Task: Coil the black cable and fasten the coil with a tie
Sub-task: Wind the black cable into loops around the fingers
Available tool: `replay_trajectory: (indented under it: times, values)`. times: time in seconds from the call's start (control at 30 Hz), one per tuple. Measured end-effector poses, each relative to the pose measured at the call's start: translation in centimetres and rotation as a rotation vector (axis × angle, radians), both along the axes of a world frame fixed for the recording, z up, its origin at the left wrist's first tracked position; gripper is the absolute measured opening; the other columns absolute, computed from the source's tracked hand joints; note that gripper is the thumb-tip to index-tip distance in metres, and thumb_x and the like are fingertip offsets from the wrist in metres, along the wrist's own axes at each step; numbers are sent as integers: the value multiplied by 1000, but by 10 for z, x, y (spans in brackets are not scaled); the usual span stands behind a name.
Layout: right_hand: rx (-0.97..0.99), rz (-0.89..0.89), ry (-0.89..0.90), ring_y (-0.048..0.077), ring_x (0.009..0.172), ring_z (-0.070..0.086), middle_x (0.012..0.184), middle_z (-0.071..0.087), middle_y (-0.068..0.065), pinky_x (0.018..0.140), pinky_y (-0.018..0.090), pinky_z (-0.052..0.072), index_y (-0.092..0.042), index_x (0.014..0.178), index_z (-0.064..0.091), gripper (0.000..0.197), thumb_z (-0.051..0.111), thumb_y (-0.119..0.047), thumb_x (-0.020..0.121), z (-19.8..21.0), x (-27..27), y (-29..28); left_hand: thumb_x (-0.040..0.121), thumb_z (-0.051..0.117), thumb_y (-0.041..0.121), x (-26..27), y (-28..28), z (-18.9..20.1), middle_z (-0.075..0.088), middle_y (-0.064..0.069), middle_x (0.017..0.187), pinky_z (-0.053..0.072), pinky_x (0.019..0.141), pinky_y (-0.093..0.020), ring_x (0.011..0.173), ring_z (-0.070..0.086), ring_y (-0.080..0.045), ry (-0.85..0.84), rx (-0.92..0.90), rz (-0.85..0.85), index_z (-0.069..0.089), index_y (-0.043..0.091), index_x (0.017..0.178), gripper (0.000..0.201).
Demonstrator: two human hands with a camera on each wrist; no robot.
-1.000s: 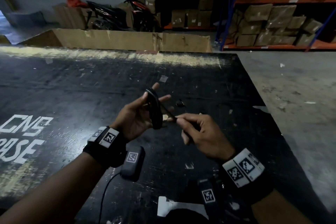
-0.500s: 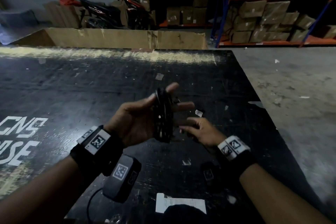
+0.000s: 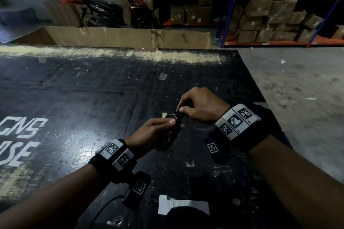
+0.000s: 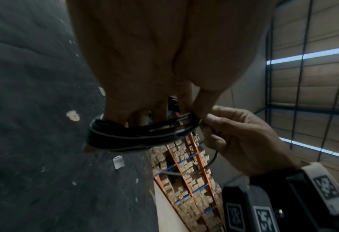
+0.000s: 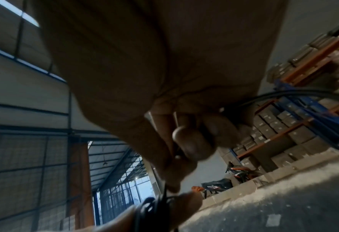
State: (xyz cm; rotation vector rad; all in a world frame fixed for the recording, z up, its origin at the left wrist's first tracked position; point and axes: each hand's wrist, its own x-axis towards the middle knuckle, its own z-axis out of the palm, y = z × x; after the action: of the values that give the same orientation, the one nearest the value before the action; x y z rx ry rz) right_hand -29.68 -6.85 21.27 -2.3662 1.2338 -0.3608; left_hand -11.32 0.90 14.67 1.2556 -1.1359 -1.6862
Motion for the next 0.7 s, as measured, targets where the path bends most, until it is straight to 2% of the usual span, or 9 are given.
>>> replay_trajectory:
  times: [0.1,0.17,0.23,0.3,0.37,0.43,0.57,0.63,0.7]
  values:
    - [-87,-111,-196,7,79,70,86,79,-7,70,20,53,-19,89,81,11,71,-21,88,-9,0,13,108,47,26,-2,-1,4,70,-7,136,52,100,-35,132,62,-25,20,-46,76,66,13,134,36]
    - [-124,-205,-333,3,74,69,81,76,-10,64,11,48,-19,87,81,8,74,-20,86,-20,1,22,108,45,27,-4,-3,4,70,-8,136,54,98,-33,131,62,-26,69,-67,124,68,16,132,34]
    - [-83,-275,-492,1,68,69,78,77,-10,61,12,49,-19,86,80,6,74,-19,85,-33,2,30,109,43,27,-7,-7,5,69,-10,137,57,91,-31,130,63,-29,159,-76,173,69,24,126,31]
    - [26,-297,-689,2,55,67,74,78,-2,55,19,52,-14,89,78,6,72,-13,88,-45,5,37,110,41,28,-8,-13,6,67,-13,140,57,82,-32,130,63,-34,260,-57,222,65,33,128,31]
    - [113,-309,-840,8,47,62,71,77,7,51,22,52,-6,92,77,8,70,-6,90,-55,7,44,110,40,34,-8,-20,7,65,-15,143,54,86,-41,132,60,-38,340,-25,255,60,42,135,33]
    - [176,-317,-936,16,47,59,72,77,15,49,23,52,-1,95,76,9,68,-3,91,-63,9,50,108,40,40,-5,-27,8,65,-11,143,48,96,-50,135,57,-40,427,-9,266,58,45,139,36]
    - [297,-303,-1037,16,44,57,73,75,21,47,22,50,5,96,74,10,68,-2,92,-82,7,59,108,37,43,0,-37,15,61,-11,148,36,114,-66,138,53,-45,627,-29,257,53,43,145,40]
    - [364,-294,-1061,15,43,57,69,75,17,46,23,50,7,94,72,10,69,-2,91,-92,5,60,108,35,44,3,-40,20,59,-11,151,29,114,-74,139,51,-46,690,-59,230,47,43,150,43]
    - [424,-287,-1059,15,44,58,64,74,8,46,23,50,5,86,72,8,70,-2,90,-101,2,59,109,33,45,6,-41,23,60,-12,149,34,106,-79,137,54,-45,783,-88,189,41,41,154,46]
